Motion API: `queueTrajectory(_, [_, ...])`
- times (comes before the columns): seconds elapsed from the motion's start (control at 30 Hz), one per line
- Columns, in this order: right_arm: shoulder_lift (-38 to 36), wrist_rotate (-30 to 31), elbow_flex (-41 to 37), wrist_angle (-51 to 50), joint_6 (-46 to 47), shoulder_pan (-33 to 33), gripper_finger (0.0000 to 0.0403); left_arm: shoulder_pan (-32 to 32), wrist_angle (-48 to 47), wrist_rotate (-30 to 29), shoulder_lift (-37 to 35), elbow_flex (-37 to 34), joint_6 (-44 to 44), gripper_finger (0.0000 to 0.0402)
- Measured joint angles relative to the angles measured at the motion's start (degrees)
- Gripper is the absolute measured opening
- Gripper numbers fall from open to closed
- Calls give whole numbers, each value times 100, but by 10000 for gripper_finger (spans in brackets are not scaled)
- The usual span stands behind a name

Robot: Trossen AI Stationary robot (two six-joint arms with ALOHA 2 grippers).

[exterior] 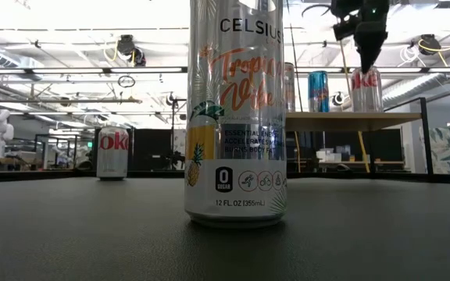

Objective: Place canned beverage on shelf
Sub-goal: Put the bottom red-silver soda can on the shelf

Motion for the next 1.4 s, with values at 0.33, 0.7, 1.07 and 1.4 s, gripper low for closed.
queueTrajectory(0.33, [-150, -8, 735, -143, 991, 7, 341, 0, 0, 0, 0, 0, -2, 318])
queueTrajectory(0.7, [-193, -172, 789, -410, 2745, 20, 317, 0, 0, -1, 0, 0, 152, 318])
queueTrajectory(1.07, [-298, -909, 789, -412, 3518, 105, 161, -1, -4, 0, 0, 0, 153, 318])
queueTrajectory(1.4, [-297, -909, 789, -412, 3998, 778, 6, -2, -30, -2, 0, 0, 162, 318])
